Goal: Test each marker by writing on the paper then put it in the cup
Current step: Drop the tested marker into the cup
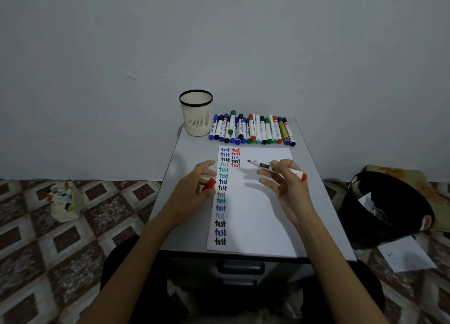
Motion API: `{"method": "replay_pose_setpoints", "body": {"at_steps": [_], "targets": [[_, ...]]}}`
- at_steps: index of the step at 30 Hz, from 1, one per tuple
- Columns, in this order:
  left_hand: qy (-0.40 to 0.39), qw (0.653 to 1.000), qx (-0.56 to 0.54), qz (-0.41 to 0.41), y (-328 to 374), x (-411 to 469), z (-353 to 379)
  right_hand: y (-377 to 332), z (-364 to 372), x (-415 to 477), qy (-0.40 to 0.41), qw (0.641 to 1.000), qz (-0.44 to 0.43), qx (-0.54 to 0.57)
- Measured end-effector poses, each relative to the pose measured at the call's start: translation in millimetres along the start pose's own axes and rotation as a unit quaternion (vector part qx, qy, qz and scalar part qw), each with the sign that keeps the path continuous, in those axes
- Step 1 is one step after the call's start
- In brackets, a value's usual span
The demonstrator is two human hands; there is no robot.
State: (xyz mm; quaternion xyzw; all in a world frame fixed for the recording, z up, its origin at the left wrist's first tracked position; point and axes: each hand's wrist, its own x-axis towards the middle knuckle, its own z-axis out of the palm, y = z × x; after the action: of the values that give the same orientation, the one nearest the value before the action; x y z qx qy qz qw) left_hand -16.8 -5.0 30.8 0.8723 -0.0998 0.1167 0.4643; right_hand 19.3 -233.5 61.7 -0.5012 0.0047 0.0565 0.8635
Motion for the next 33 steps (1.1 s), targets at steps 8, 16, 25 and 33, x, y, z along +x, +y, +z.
{"method": "replay_pose_setpoints", "body": {"at_steps": [8, 16, 25, 33], "targets": [[0.094, 0.995, 0.032, 0.016, -21.4, 8.4, 10.3, 14.4, 17.4, 43.8, -0.021, 0.998, -0.016, -0.065], [0.086, 0.995, 0.045, 0.027, -32.4, 10.6, 12.6, 34.5, 44.6, 84.5, -0.013, 0.968, -0.073, -0.238], [0.040, 0.996, 0.061, 0.044, -39.0, 12.3, 15.0, 57.3, 39.1, 102.1, 0.022, 0.956, -0.093, -0.276], [0.038, 0.996, 0.066, 0.034, -40.4, 13.1, 16.0, 60.8, 38.0, 104.2, 0.003, 0.949, -0.102, -0.299]]}}
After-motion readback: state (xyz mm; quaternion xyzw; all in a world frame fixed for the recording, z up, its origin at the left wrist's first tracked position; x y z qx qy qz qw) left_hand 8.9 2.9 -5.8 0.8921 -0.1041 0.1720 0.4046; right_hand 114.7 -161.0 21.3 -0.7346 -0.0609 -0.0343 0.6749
